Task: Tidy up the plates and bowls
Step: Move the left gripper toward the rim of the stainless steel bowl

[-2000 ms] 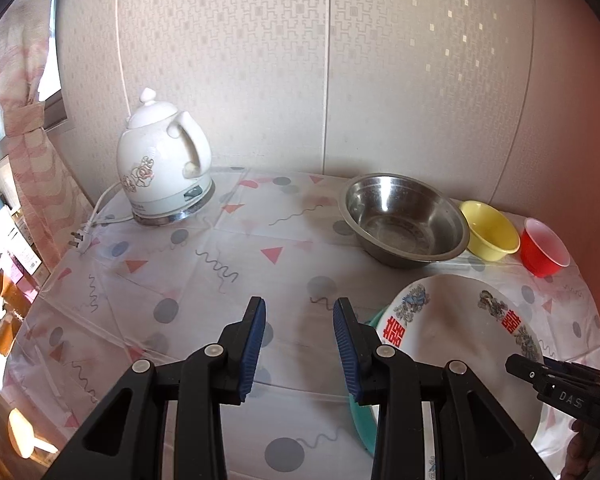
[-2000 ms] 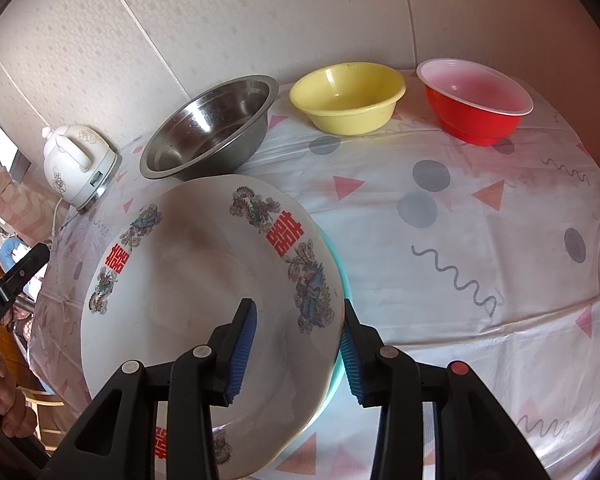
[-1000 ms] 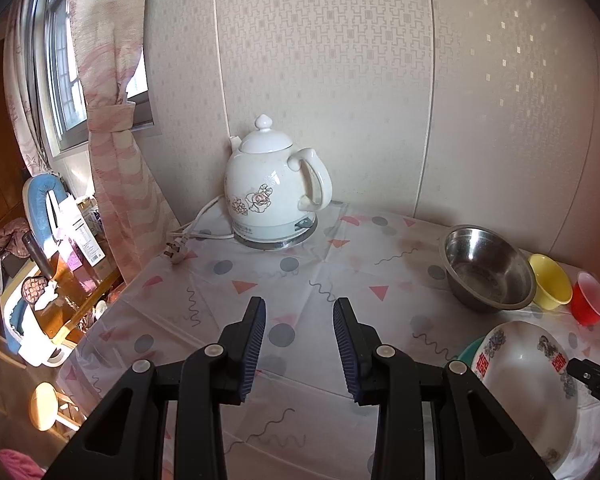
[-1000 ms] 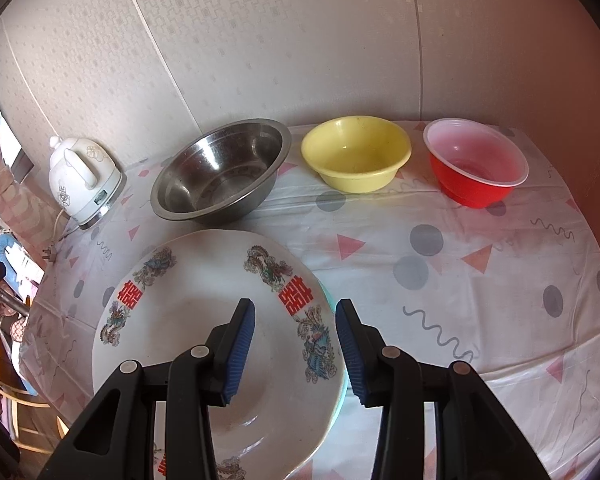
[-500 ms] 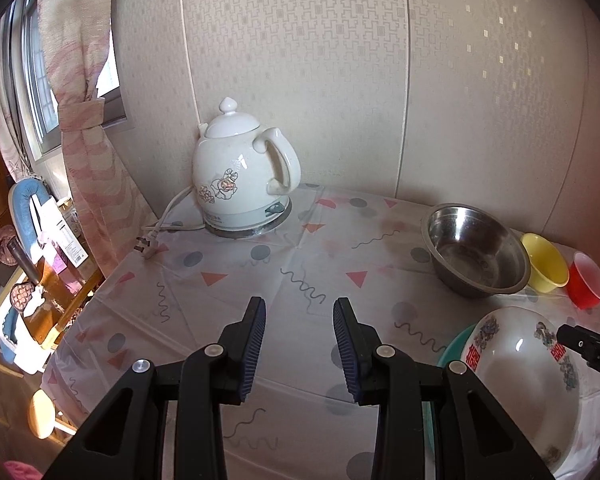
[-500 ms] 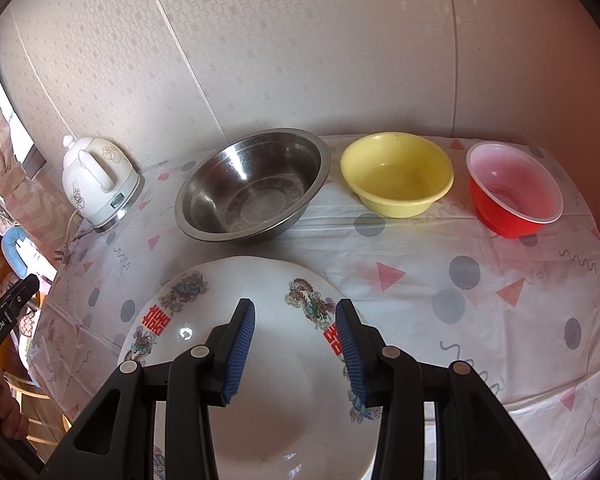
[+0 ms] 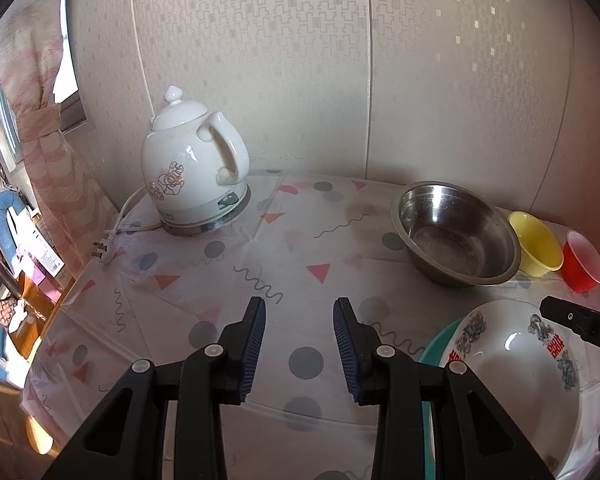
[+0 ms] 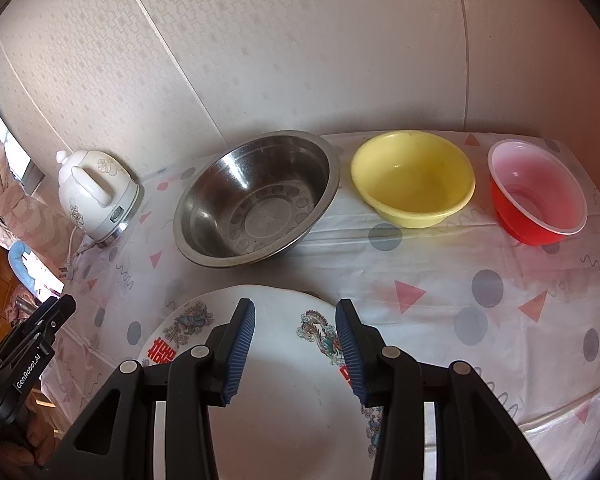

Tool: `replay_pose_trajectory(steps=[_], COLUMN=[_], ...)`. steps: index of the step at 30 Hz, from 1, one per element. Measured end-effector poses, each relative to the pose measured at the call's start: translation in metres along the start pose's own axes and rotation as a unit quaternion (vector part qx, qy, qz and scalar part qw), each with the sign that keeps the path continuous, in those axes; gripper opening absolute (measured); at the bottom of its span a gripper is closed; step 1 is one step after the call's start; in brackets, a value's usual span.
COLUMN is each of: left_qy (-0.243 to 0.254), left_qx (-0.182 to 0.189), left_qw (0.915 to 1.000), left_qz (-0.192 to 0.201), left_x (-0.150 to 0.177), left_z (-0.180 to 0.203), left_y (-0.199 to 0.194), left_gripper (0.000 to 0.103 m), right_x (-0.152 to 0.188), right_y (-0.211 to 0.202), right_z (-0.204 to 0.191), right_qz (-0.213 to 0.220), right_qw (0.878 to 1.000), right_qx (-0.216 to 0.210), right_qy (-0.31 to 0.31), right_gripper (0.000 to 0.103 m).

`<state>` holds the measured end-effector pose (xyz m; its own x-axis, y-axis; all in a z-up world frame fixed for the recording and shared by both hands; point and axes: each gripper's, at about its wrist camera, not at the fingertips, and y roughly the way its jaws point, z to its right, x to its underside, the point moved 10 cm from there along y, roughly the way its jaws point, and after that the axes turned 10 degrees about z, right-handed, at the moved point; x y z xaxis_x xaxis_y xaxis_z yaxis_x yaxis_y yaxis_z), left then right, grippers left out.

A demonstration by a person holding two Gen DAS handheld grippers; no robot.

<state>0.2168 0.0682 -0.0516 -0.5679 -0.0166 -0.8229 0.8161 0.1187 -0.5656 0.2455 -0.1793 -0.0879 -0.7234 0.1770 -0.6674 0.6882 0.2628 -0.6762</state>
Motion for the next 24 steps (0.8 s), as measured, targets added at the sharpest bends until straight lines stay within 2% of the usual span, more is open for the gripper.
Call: replay_pose_trajectory(steps=[7,19,24], left_qy=[0.0,-0.044,-0.07], left_qx=[0.012,0.055,0.09], left_qw=[0.9998,0.9949,0.9897], left_qz=[-0.018,-0.071,-0.086], left_x=[0.001,0.0,-0.009], left_z=[0.009,0.018,0.028], left_y=[0.016,0.052,0.067], left_gripper=[0.036,0.036,0.036], right_x=[-0.005,-0.017,-0.021], right_y=[0.009,0.025,0.039], right_z=[0.0,0.0,0.001], right_qz=[-0.004,-0.012,-0.021], right_qw=[1.0,0.999,0.998], right_qx=[0.001,-0.007,-0.005], right_qy=[0.008,0.04,0.055], right_gripper=[0.043,0.043,0.043])
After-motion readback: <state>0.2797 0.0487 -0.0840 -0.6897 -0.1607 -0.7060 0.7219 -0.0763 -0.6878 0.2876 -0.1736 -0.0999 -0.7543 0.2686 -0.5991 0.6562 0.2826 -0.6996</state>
